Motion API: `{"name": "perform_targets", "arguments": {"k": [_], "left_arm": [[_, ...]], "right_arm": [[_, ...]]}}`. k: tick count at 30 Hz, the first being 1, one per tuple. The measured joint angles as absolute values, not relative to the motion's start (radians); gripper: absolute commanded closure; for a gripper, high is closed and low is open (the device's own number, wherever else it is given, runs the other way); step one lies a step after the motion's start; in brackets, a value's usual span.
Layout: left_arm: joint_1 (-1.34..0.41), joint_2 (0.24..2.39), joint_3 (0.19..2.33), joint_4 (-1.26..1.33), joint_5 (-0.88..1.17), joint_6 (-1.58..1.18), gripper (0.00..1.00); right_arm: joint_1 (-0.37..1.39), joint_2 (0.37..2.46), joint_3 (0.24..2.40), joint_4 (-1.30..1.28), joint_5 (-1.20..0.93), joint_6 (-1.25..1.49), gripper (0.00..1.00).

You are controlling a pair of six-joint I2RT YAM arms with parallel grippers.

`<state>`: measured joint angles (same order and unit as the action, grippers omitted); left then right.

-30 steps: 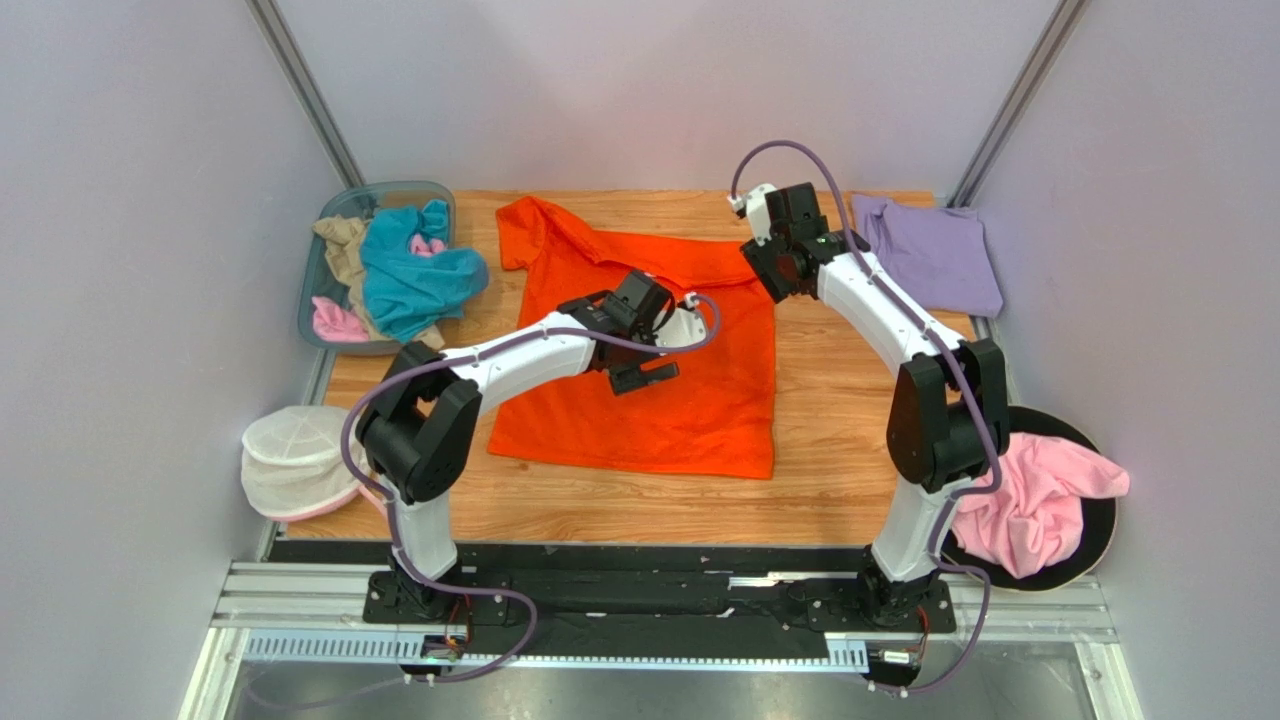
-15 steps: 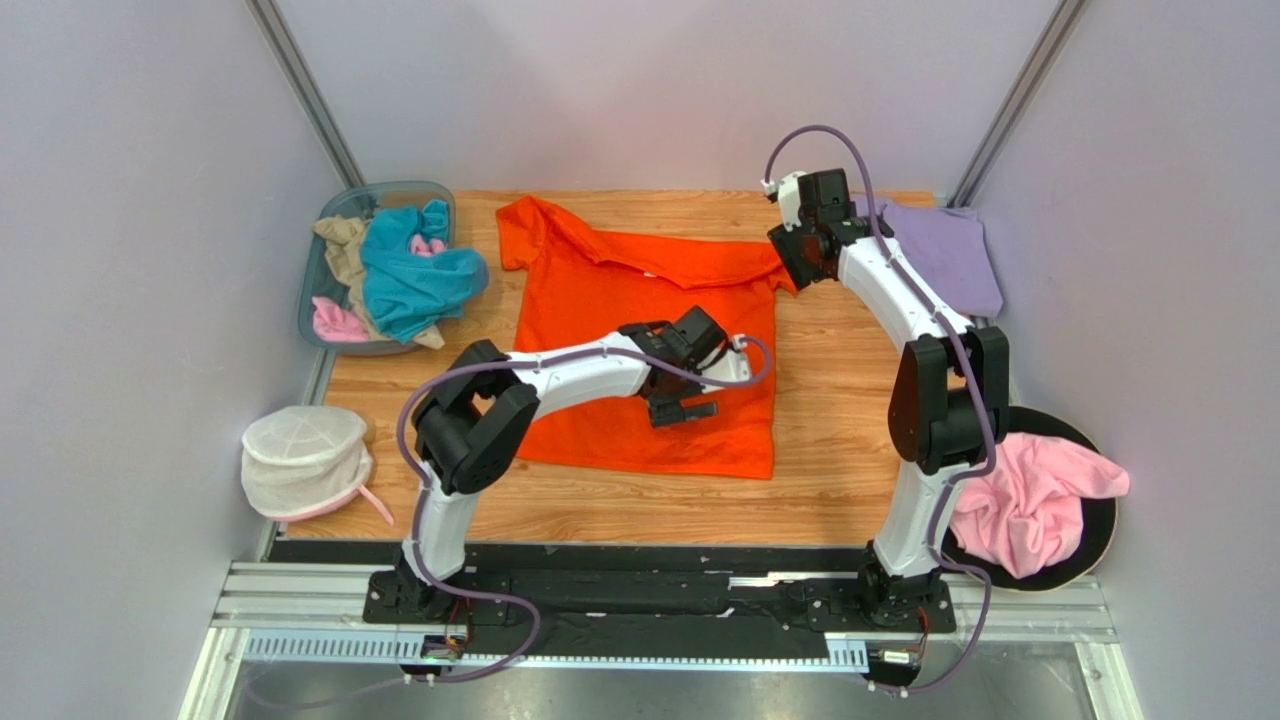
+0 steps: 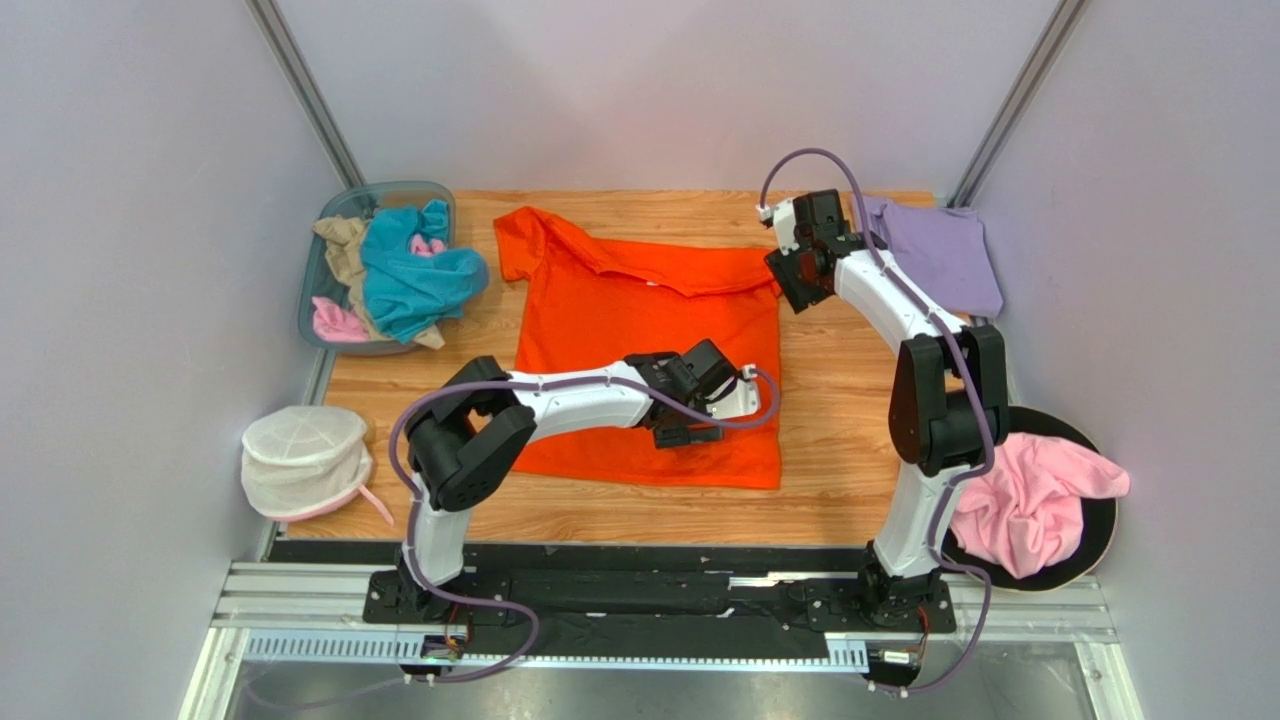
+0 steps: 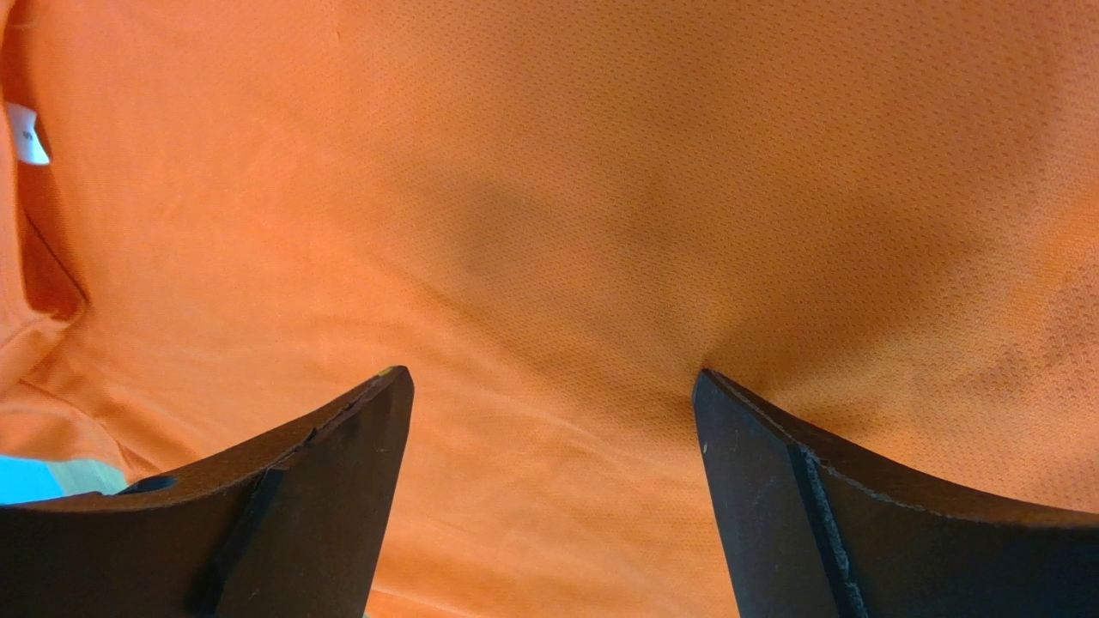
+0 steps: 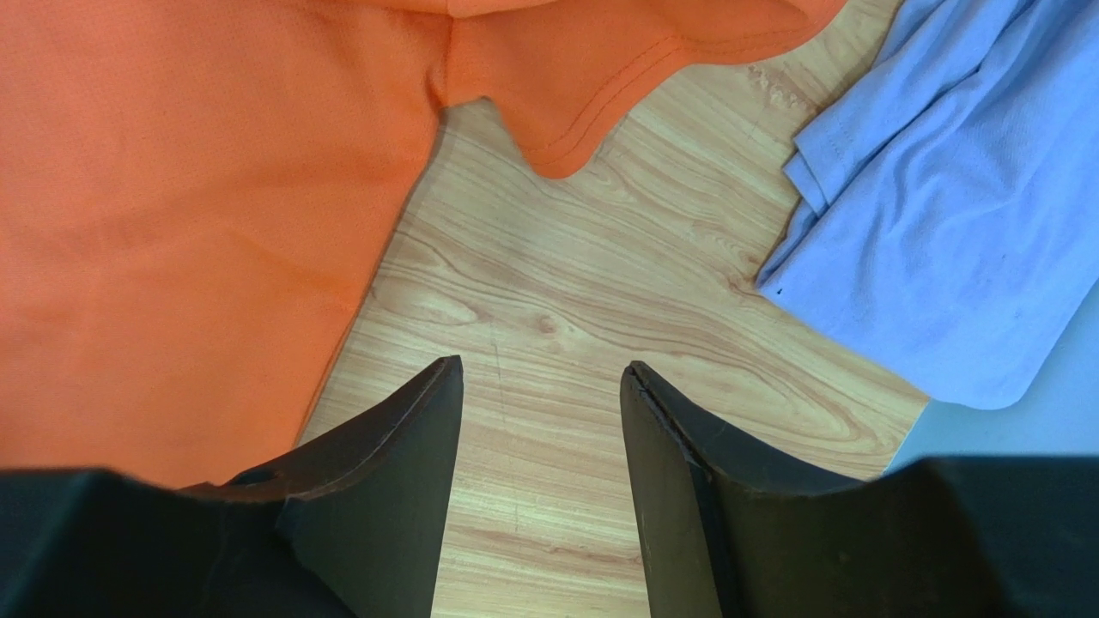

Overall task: Fold and stack the t-shirts
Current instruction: Flatten the tshirt out

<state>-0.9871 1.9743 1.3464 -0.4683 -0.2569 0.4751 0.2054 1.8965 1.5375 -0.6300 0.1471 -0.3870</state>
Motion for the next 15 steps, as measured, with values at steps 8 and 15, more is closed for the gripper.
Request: {"name": "perform_targets", "arguments": {"k": [8, 15], "left_arm": [[-0.991, 1.852, 1.153, -0.378, -0.295, 0.472, 0.12], [-0.999, 1.724, 0.946, -0.278, -0.362, 0.473, 0.15]], "right_arm": [[0.205, 1.856, 1.492, -0.630, 0.147, -0.390, 0.47], [0.205, 1.845, 1.480, -0.630, 0.147, -0.393, 0.48]]}}
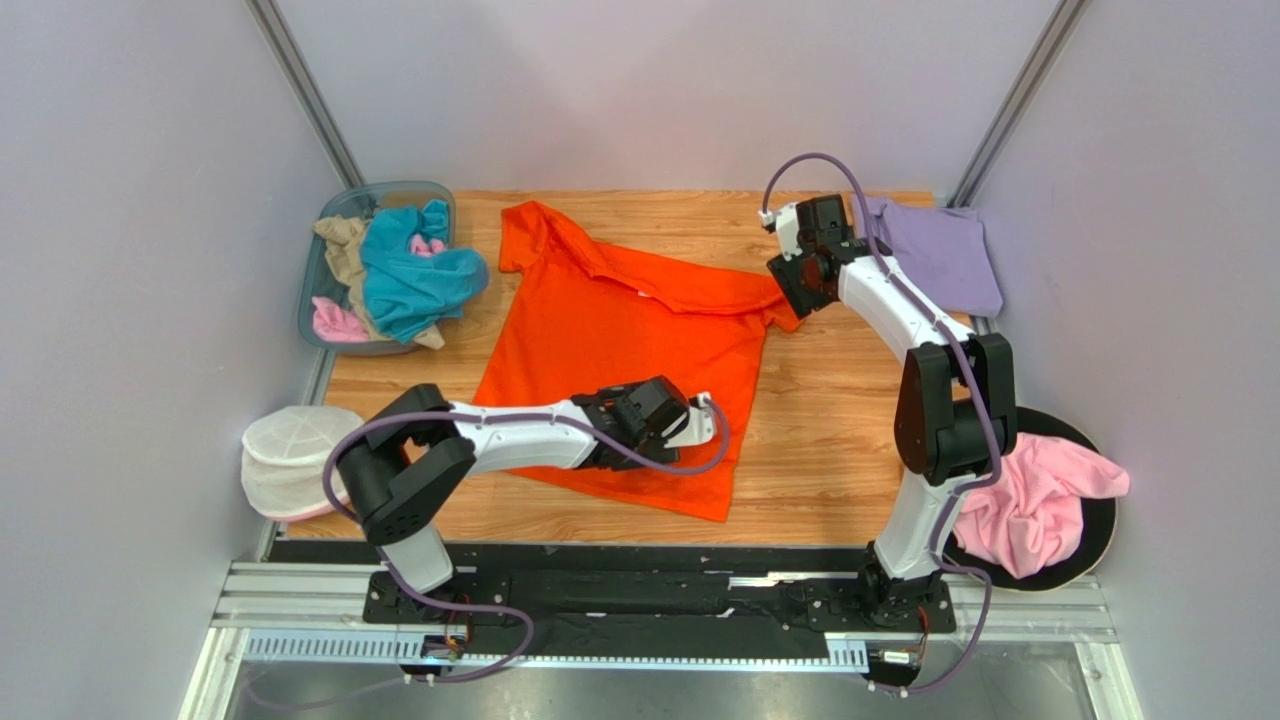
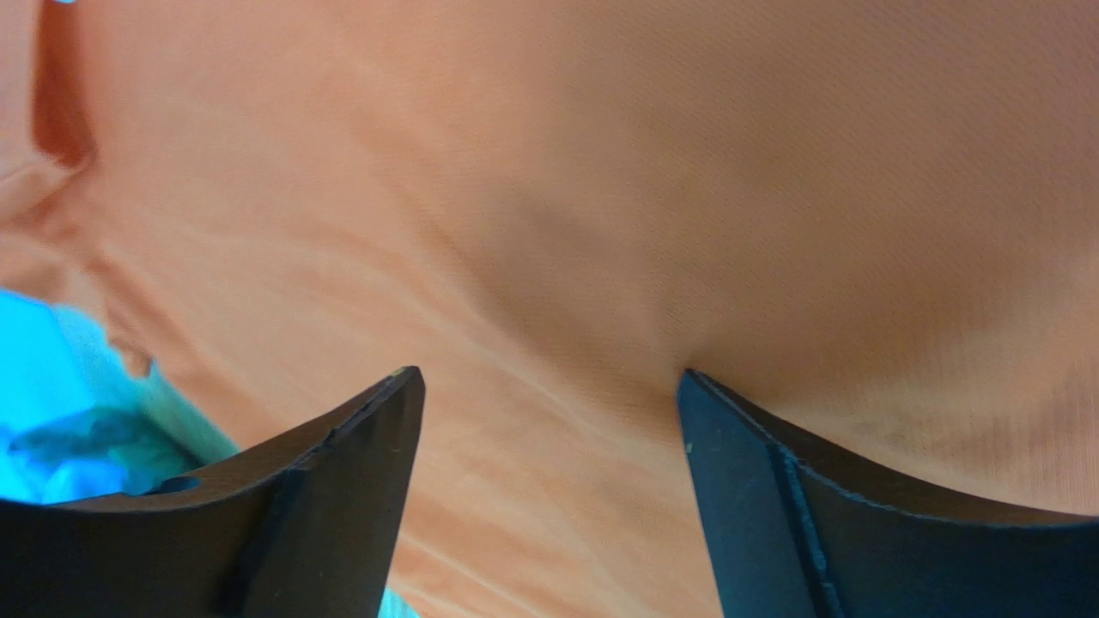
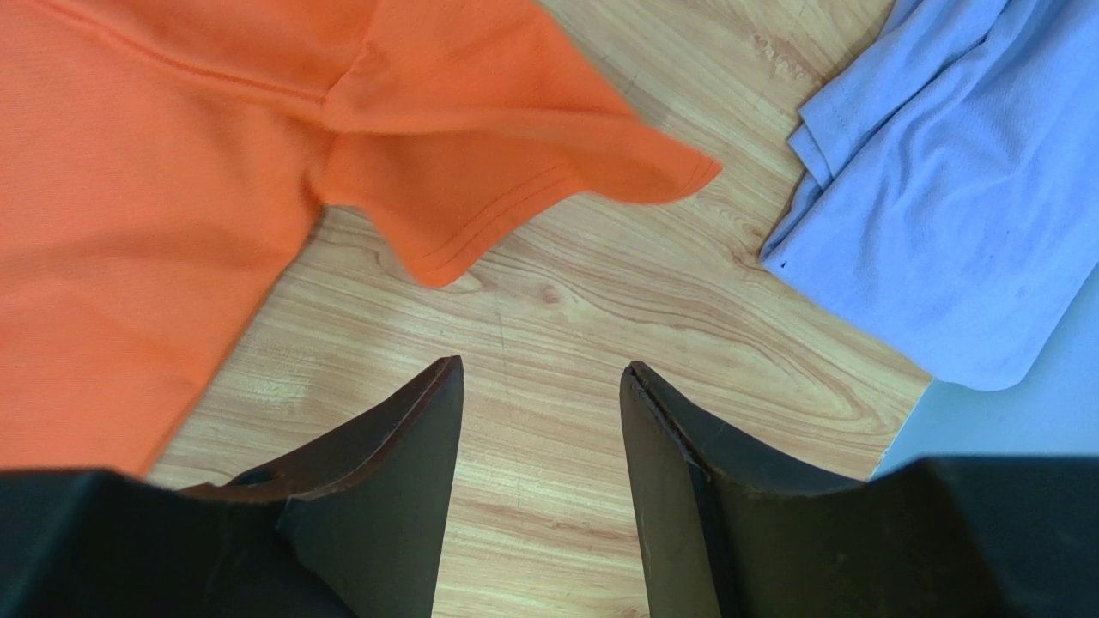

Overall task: Fold and stack the t-shirts
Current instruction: Flatten the tshirt out

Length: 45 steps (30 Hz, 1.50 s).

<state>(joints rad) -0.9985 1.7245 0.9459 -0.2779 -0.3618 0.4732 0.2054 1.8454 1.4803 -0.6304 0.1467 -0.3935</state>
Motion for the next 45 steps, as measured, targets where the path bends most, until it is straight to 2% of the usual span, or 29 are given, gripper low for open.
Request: {"name": "perform_targets", "arguments": {"k": [10, 16, 26, 37, 40, 41, 45], "left_arm": [[-1.037, 1.651, 0.825, -0.209, -0.454, 0.495, 0.22], [-1.039, 1.644, 0.810, -0.194, -0.440, 0.533, 0.25], [-1.037, 1.636, 0.813, -0.191, -0.416, 0.556, 0.20], [-1.026, 1.626, 0.828, -0.224, -0.355, 0.564, 0.19], [-1.026, 1.618, 0.828, -0.236, -0.332, 0.564, 0.19], [-1.026, 1.617, 0.828, -0.241, -0.326, 0.564, 0.19], [-1.026, 1.613, 0.828, -0.247, -0.314, 0.565, 0.19]], "right_arm": [[0.243, 1.846, 1.481, -0.666, 0.095, -0.402, 0.49], [0.325, 1.939, 1.614, -0.699, 0.001, -0.432, 0.50], [0.422, 2.199, 1.811, -0.711, -0.061, -0.510, 0.46], [0.422, 2.280, 1.866, -0.710, -0.065, -0.559, 0.49], [0.421, 2.290, 1.876, -0.705, -0.070, -0.573, 0.55], [0.421, 2.295, 1.882, -0.705, -0.071, -0.576, 0.65], [0.421, 2.315, 1.905, -0.702, -0.080, -0.585, 0.81]]}}
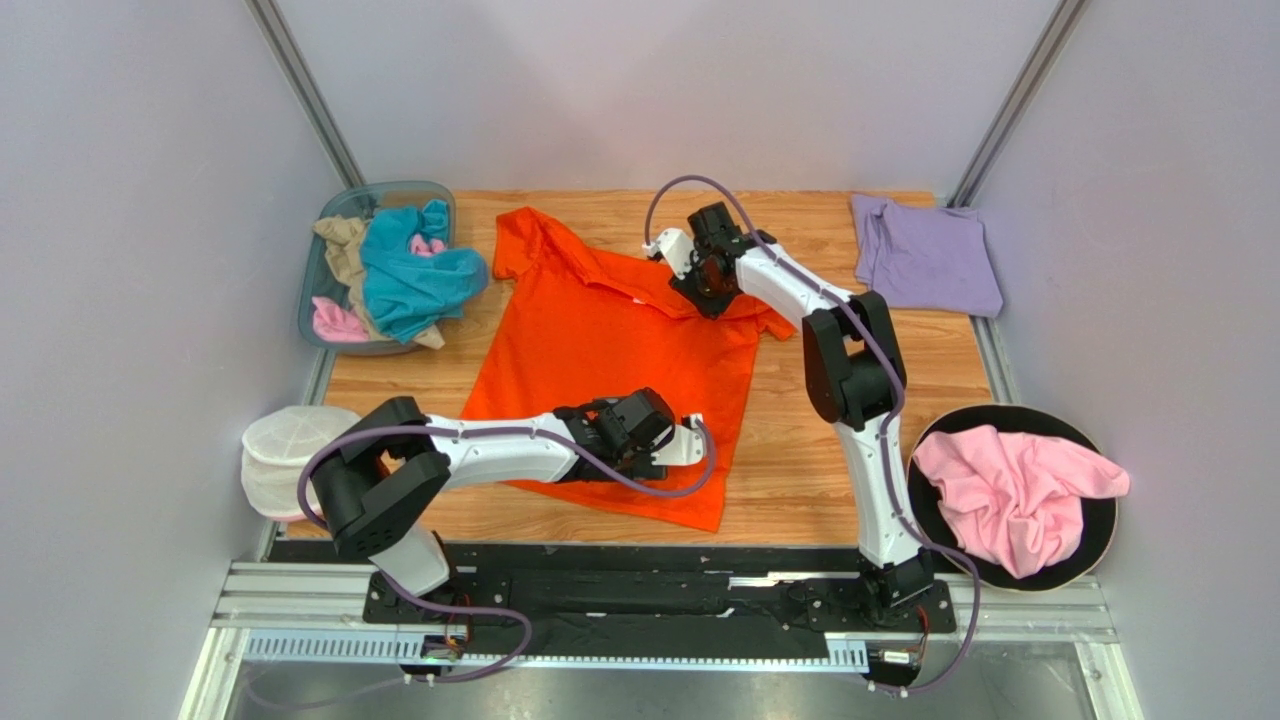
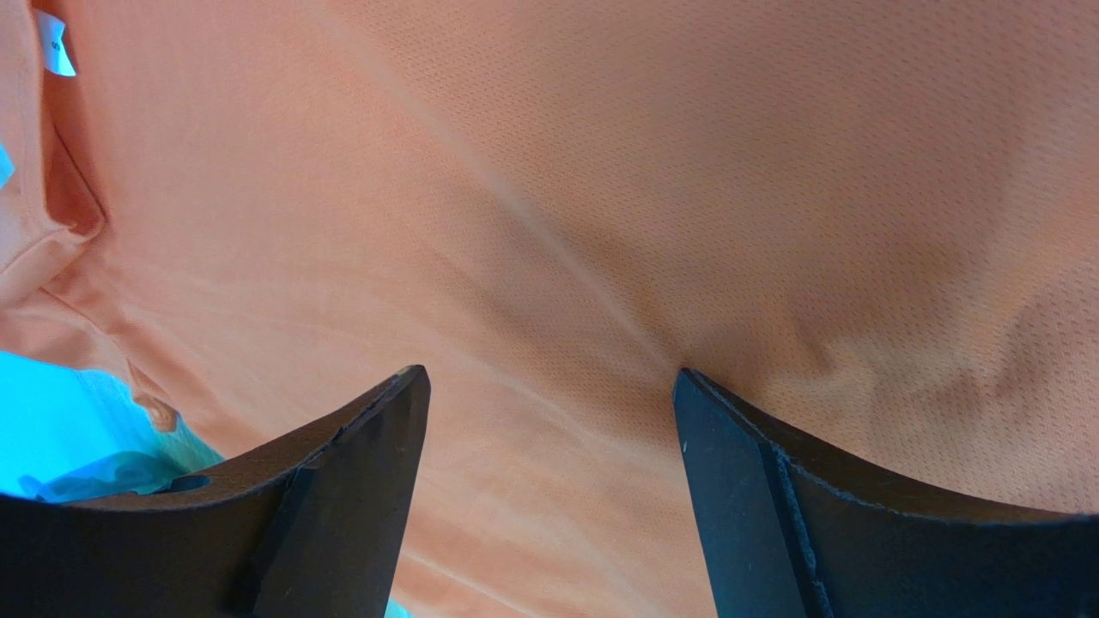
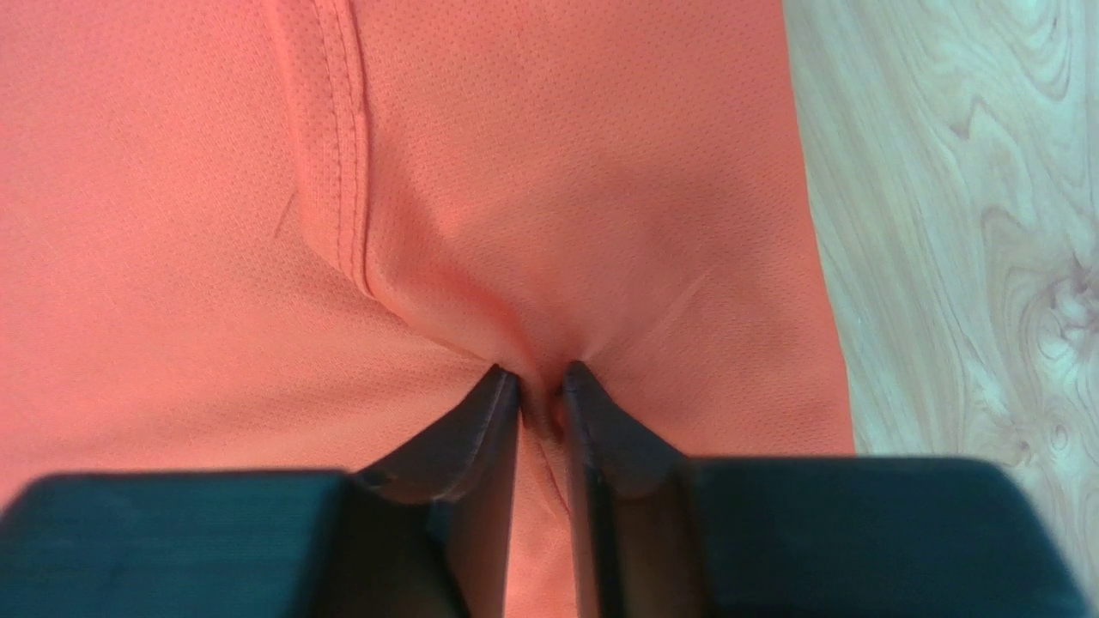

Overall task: Fold and stack the t-shirts
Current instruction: Flatten the tshirt out

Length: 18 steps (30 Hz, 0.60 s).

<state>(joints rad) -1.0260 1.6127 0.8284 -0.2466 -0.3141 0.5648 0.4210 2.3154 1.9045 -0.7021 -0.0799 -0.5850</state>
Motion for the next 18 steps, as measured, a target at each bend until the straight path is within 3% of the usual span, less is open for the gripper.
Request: {"name": "perform_targets", "arguments": {"k": [4, 18], "left_arm": [[-1.026, 1.612, 0.828, -0.247, -0.311, 0.565, 0.19], [-1.026, 1.603, 0.815, -0.233, -0.305, 0.564, 0.19]], "right_arm": [[0.423, 2.323, 1.913, -0.696, -0.080, -0.589, 1.00], [0.413, 2.345, 2.002, -0.699, 0.045, -0.621, 1.00]]}}
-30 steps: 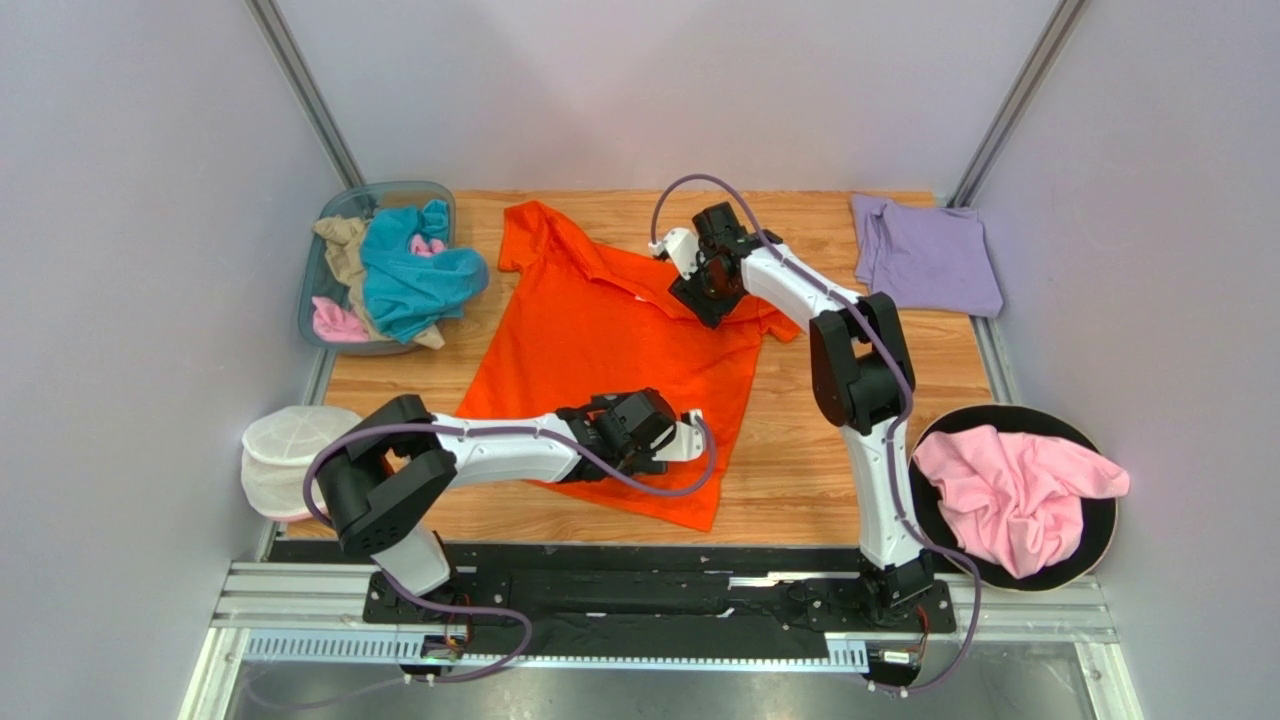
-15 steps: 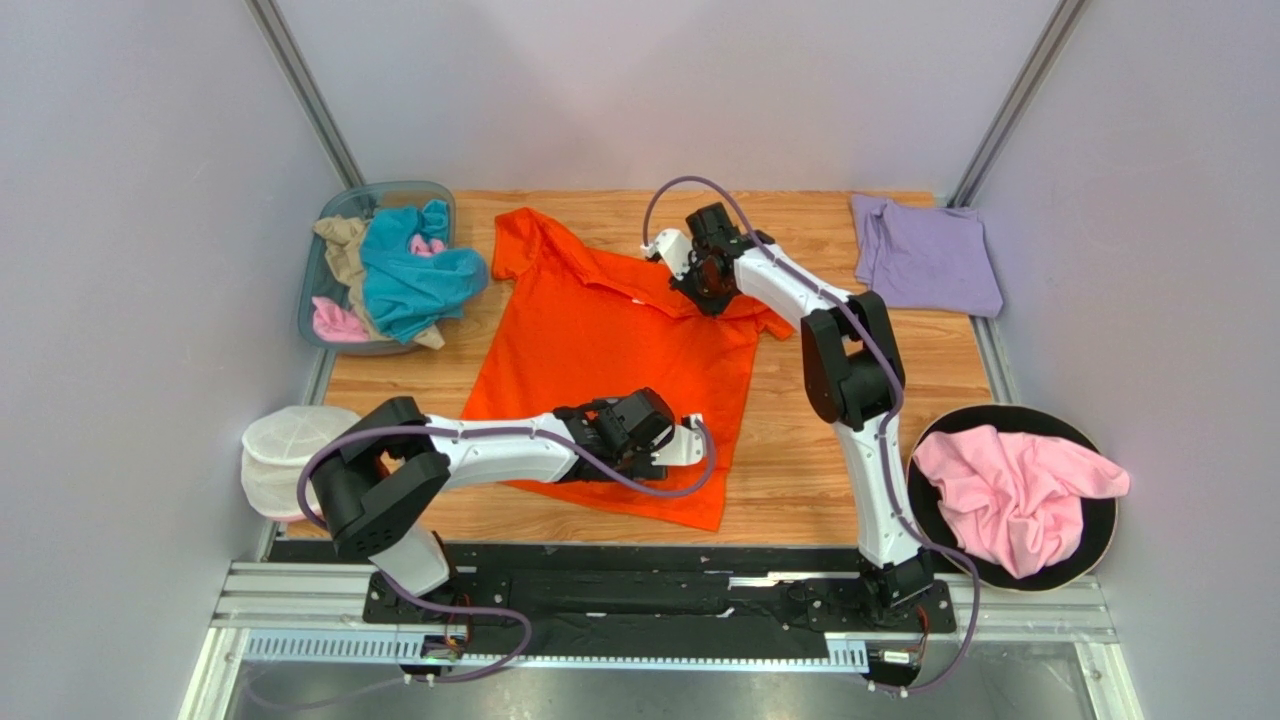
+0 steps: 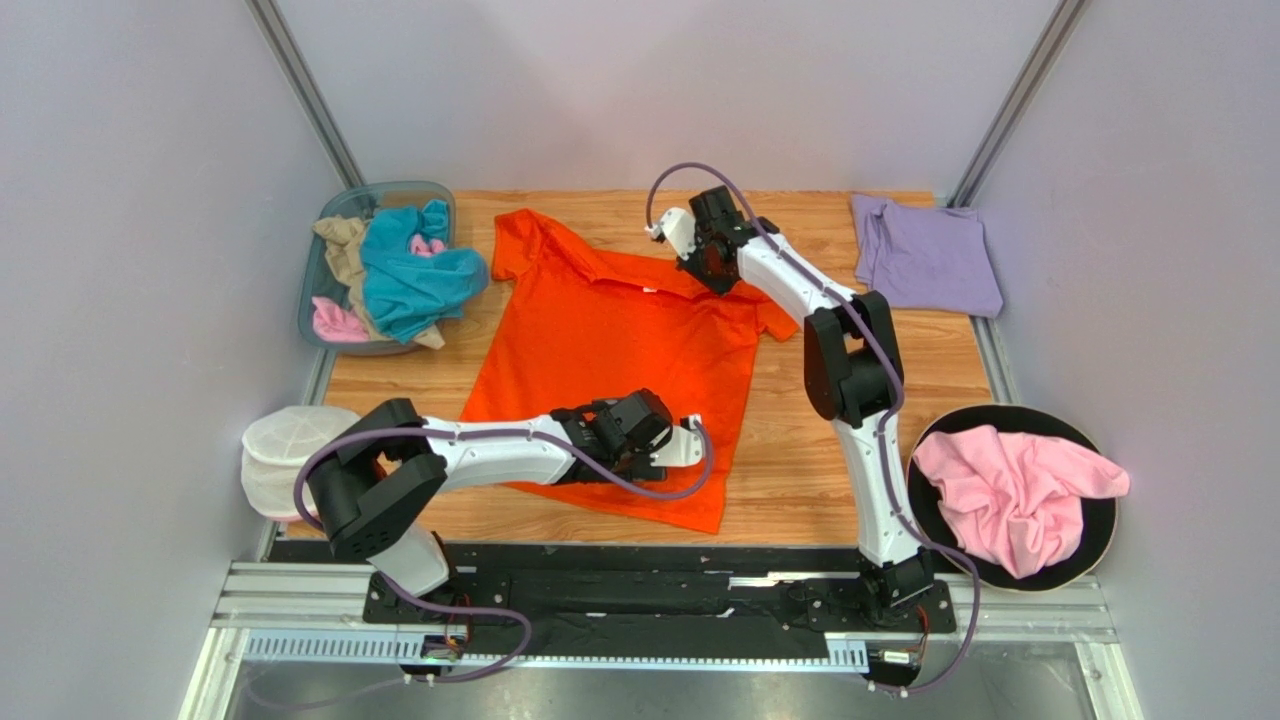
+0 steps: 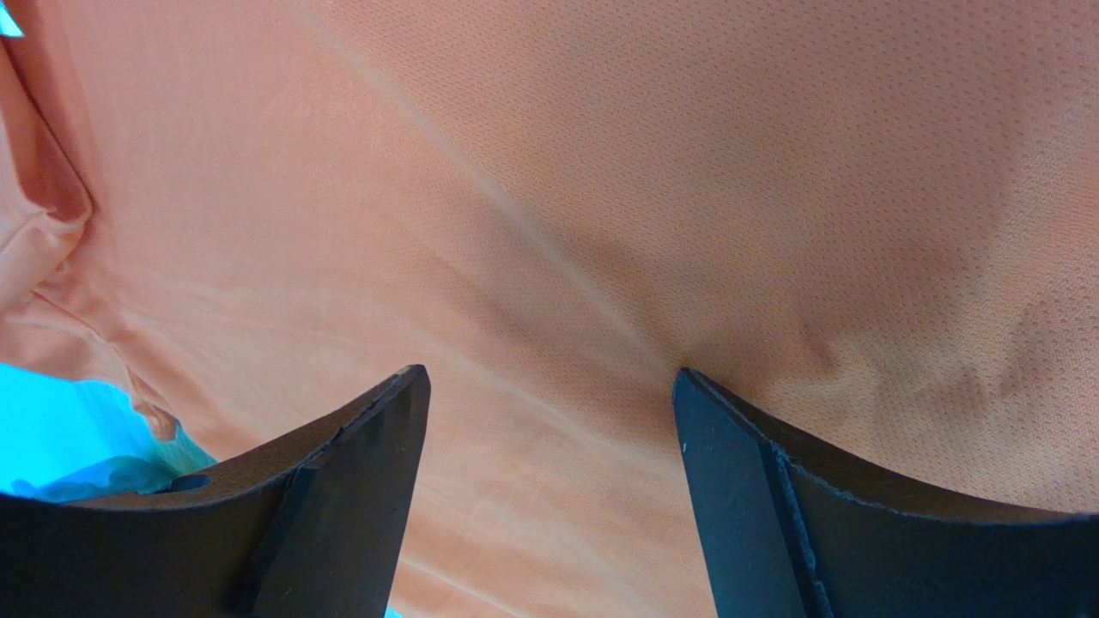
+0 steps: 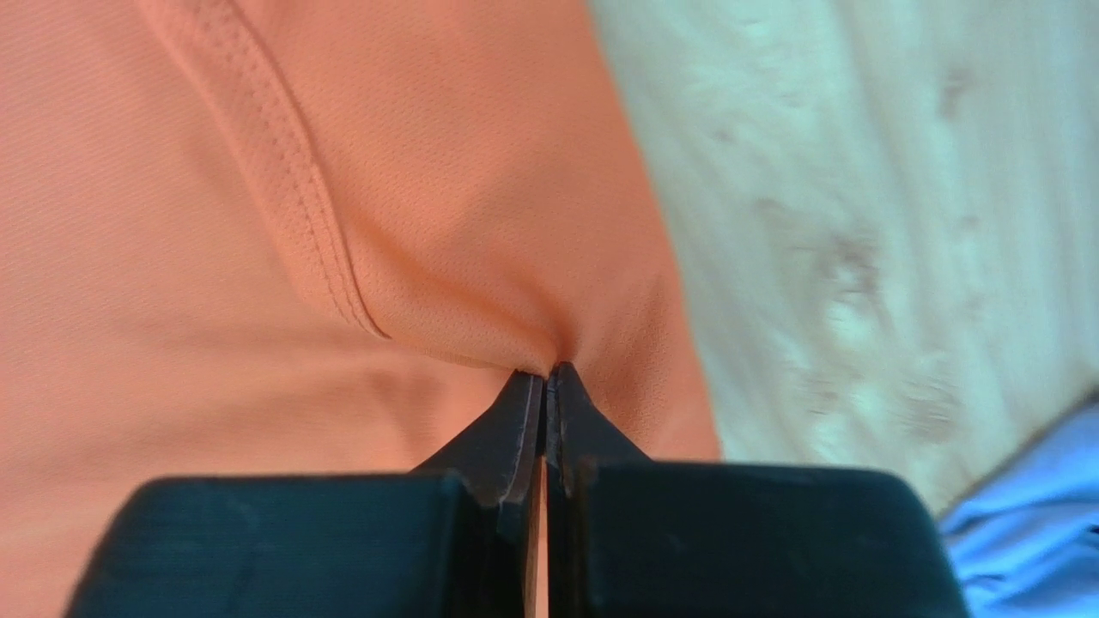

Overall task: Fold and stack the t-shirts
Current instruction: Flatten the tshirt out

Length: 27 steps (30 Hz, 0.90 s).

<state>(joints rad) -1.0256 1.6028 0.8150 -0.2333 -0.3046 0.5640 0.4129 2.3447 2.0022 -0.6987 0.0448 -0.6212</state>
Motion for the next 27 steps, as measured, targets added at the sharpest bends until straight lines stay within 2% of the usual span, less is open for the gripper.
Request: {"name": "perform_targets", "arguments": {"k": [7, 16, 27], "left_arm": [[-1.026, 1.593, 0.800, -0.218, -0.300, 0.564, 0.20], [-1.027, 1.589, 0.794, -0.210, -0.303, 0.564, 0.20], [-1.033, 1.578, 0.773, -0.181, -0.324, 0.590, 0.21]], "right_arm": [[0.377, 2.373, 2.120, -0.694, 0.116, -0.660, 0.97], [0.337, 2.521, 2.255, -0.633, 0.216, -0.734, 0.94], [0.292, 2.596, 2.278, -0.583, 0.287, -0.811, 0.93]]}}
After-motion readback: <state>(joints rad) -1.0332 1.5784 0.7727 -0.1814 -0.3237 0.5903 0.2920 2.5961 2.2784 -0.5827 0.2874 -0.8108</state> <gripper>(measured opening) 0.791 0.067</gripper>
